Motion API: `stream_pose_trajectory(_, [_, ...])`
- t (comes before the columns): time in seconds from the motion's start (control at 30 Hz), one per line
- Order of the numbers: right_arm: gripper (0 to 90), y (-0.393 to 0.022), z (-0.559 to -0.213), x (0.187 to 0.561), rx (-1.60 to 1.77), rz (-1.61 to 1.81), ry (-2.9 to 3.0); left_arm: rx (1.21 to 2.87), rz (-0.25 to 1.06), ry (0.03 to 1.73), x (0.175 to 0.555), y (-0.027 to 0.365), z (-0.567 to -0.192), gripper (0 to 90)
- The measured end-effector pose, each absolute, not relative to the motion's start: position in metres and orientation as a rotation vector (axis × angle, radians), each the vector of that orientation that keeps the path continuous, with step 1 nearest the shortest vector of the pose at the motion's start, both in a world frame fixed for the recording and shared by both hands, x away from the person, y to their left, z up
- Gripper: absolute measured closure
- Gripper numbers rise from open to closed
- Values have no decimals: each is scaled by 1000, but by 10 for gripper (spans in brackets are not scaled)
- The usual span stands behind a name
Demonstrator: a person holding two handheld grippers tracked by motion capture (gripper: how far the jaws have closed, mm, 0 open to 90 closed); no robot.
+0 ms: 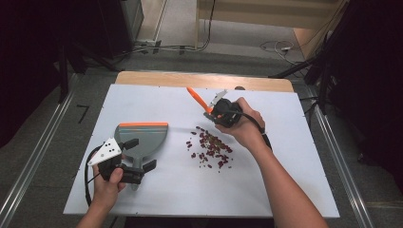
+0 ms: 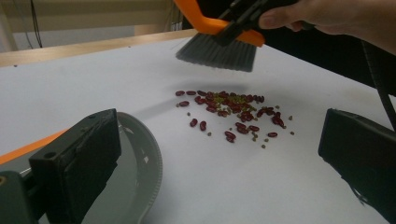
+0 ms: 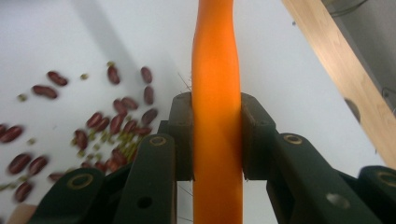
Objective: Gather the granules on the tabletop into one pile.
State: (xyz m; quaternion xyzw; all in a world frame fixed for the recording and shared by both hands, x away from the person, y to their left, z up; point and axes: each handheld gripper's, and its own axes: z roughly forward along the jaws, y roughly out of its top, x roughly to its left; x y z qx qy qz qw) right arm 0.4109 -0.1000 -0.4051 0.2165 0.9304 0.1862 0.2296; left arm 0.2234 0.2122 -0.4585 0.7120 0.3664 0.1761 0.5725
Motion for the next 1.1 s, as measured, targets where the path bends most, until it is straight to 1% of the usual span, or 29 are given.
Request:
stream_pose_trajectory(0.1, [692, -91, -413, 425, 549, 504, 2595, 1667, 412, 861, 223, 214, -458, 0])
stream_pose_trajectory(0.17, [691, -87, -422, 432, 429, 510, 2582, 1660, 410, 862, 223, 215, -459, 0])
stream_pose_trajectory(0.33, [691, -73, -436, 438, 381, 472, 2573, 1656, 407, 863, 223, 216, -459, 0])
stream_pose_trajectory(0.57, [693, -59, -443, 423, 259, 407, 2602, 1662, 409, 862, 223, 217, -459, 0])
stream_pose_trajectory(1.1, [689, -66, -448, 386, 150, 443, 2660, 1662, 411, 858, 223, 215, -459, 0])
